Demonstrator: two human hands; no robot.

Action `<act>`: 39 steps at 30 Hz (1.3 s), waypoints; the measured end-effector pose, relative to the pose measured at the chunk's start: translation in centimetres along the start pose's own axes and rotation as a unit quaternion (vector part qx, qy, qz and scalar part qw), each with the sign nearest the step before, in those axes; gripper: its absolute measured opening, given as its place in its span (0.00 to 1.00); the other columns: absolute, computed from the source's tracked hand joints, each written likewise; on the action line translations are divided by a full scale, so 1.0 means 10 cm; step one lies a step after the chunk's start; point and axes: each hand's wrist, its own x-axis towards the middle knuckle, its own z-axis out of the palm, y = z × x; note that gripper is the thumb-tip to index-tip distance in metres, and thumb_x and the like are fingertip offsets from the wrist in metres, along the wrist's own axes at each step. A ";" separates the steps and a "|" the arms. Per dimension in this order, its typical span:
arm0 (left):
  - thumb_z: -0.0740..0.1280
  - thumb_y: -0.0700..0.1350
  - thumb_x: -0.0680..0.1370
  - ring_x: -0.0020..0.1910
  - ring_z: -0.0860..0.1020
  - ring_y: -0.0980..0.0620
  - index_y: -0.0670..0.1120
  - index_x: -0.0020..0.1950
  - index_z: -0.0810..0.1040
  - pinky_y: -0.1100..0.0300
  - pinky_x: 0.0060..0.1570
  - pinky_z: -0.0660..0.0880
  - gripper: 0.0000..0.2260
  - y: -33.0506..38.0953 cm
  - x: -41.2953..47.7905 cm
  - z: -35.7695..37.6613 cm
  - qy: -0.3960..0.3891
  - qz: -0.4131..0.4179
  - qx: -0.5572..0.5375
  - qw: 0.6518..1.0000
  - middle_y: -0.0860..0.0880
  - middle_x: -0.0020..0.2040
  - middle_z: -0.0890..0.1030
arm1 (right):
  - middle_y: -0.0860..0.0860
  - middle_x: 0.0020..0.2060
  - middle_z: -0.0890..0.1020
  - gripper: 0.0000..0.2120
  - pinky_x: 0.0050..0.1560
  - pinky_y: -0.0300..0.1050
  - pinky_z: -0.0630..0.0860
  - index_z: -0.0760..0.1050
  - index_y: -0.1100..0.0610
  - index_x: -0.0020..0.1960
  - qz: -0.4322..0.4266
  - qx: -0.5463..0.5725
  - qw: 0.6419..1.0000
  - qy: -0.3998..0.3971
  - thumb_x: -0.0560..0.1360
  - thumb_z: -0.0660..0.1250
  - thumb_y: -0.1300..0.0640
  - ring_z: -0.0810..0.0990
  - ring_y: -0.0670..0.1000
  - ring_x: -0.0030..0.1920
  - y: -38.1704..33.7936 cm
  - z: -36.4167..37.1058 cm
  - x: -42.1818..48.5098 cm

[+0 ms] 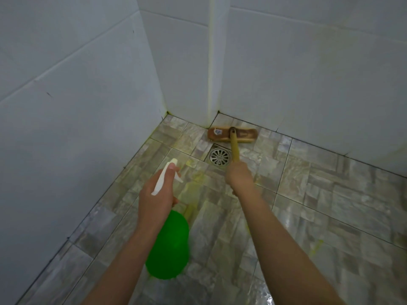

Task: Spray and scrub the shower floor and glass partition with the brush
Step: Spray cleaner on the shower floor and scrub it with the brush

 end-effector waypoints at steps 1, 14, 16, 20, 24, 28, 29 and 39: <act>0.60 0.59 0.82 0.29 0.77 0.58 0.53 0.53 0.84 0.72 0.24 0.70 0.16 -0.01 0.00 0.01 0.001 -0.001 0.001 1.000 0.46 0.45 0.83 | 0.60 0.54 0.78 0.14 0.47 0.51 0.80 0.71 0.67 0.60 -0.007 0.010 1.000 0.008 0.80 0.54 0.62 0.81 0.59 0.51 -0.07 -0.02 0.07; 0.62 0.55 0.82 0.25 0.75 0.61 0.52 0.54 0.85 0.71 0.23 0.68 0.14 0.02 -0.01 0.08 -0.030 0.011 -0.002 0.999 0.47 0.36 0.80 | 0.57 0.49 0.80 0.11 0.46 0.46 0.79 0.76 0.67 0.55 -0.021 0.003 1.000 -0.006 0.78 0.57 0.66 0.82 0.57 0.51 -0.37 -0.30 0.32; 0.62 0.56 0.82 0.24 0.74 0.62 0.52 0.54 0.85 0.72 0.24 0.69 0.14 0.03 -0.01 0.07 -0.024 0.011 -0.003 1.000 0.52 0.34 0.79 | 0.56 0.49 0.80 0.12 0.41 0.46 0.76 0.75 0.66 0.56 -0.032 -0.001 0.999 -0.001 0.79 0.56 0.64 0.81 0.57 0.50 -0.26 -0.24 0.30; 0.62 0.56 0.82 0.24 0.74 0.62 0.52 0.53 0.85 0.71 0.24 0.70 0.14 0.03 0.00 0.07 -0.023 0.018 -0.005 1.000 0.51 0.34 0.79 | 0.60 0.54 0.79 0.15 0.44 0.49 0.76 0.72 0.65 0.60 0.000 0.066 0.998 -0.021 0.80 0.52 0.60 0.80 0.60 0.52 0.03 -0.04 0.12; 0.62 0.55 0.82 0.24 0.74 0.60 0.50 0.50 0.85 0.71 0.24 0.70 0.15 0.04 -0.04 0.08 -0.039 0.029 0.003 0.999 0.47 0.32 0.77 | 0.61 0.50 0.80 0.13 0.42 0.49 0.78 0.73 0.68 0.58 -0.004 0.029 0.999 -0.014 0.79 0.55 0.64 0.80 0.58 0.44 -0.30 -0.29 0.46; 0.61 0.55 0.82 0.25 0.73 0.58 0.51 0.53 0.85 0.72 0.24 0.69 0.15 0.06 -0.02 0.05 -0.032 0.036 0.018 0.999 0.37 0.37 0.80 | 0.60 0.54 0.78 0.14 0.47 0.51 0.79 0.72 0.65 0.60 -0.021 0.046 0.998 -0.033 0.81 0.53 0.60 0.80 0.59 0.50 0.07 -0.16 0.12; 0.61 0.55 0.82 0.24 0.73 0.59 0.51 0.52 0.85 0.72 0.24 0.69 0.15 0.06 -0.02 0.06 -0.033 0.035 0.017 0.999 0.37 0.36 0.79 | 0.60 0.55 0.78 0.15 0.47 0.51 0.78 0.72 0.64 0.61 -0.022 0.067 0.997 -0.041 0.80 0.52 0.58 0.79 0.60 0.53 0.13 -0.15 0.04; 0.62 0.55 0.82 0.26 0.72 0.54 0.53 0.49 0.85 0.71 0.24 0.69 0.13 0.12 -0.07 0.13 -0.050 0.031 0.001 0.998 0.44 0.30 0.72 | 0.61 0.52 0.79 0.15 0.44 0.51 0.81 0.73 0.66 0.58 -0.007 0.019 0.999 -0.043 0.81 0.52 0.60 0.81 0.59 0.47 -0.02 -0.14 0.17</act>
